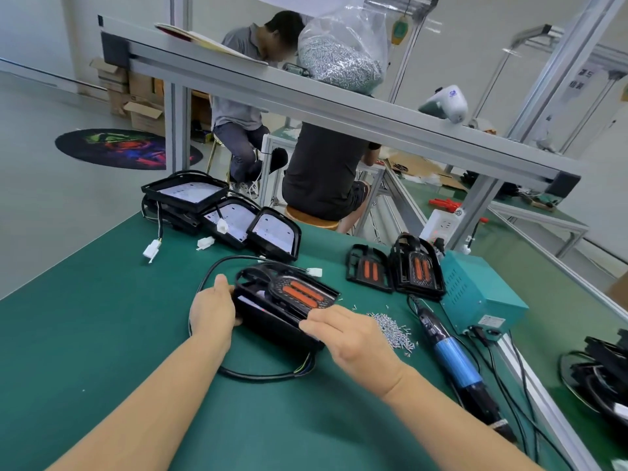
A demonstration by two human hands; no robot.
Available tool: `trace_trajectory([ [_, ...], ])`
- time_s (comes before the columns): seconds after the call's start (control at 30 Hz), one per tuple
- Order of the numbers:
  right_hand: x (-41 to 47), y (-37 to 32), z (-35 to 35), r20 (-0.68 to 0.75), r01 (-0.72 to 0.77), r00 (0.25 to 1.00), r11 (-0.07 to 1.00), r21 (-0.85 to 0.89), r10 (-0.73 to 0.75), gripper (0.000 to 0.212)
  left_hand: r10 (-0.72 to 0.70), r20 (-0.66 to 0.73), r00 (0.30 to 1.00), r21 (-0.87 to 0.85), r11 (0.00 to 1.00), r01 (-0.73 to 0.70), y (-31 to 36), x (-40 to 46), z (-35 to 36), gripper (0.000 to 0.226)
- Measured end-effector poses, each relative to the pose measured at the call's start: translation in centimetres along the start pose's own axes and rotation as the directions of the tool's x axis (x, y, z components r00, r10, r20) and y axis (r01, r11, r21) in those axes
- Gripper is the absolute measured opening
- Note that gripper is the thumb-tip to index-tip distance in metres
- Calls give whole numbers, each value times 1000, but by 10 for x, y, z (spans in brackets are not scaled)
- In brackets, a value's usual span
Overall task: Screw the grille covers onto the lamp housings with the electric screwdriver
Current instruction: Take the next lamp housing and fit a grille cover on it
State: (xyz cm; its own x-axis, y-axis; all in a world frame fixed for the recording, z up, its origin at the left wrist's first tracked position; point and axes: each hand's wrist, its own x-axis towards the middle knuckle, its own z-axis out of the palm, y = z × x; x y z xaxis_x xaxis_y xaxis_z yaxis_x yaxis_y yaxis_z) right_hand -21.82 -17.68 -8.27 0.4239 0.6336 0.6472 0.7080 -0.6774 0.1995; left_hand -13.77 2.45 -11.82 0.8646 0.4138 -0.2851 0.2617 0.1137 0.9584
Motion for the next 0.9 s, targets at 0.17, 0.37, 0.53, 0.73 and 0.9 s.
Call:
trace_trajectory([
  [0.17, -4, 0, -10, 123, -56, 992, 990, 128, 40, 34, -67, 51, 996, -6, 998, 68, 5, 2, -1, 54],
  [0.37, -2, -9, -19, 291, -21, 955, 970, 244, -52, 24, -123, 137, 983, -52, 990, 131, 6, 3, 0, 42],
  [0.53, 3, -14, -21, 410, -58, 908, 943, 328, -87, 15, -122, 260, 958, -226, 957, 183, 4, 0, 2, 24],
  [0.73, 2, -6, -25, 485, -83, 871, 946, 312, -84, 21, -56, 306, 950, -306, 939, 154, 2, 3, -5, 20],
  [0.9, -1, -7, -27, 539, -236, 842, 909, 345, 14, 18, -20, 345, 938, -278, 953, 123, 0, 1, -3, 30],
])
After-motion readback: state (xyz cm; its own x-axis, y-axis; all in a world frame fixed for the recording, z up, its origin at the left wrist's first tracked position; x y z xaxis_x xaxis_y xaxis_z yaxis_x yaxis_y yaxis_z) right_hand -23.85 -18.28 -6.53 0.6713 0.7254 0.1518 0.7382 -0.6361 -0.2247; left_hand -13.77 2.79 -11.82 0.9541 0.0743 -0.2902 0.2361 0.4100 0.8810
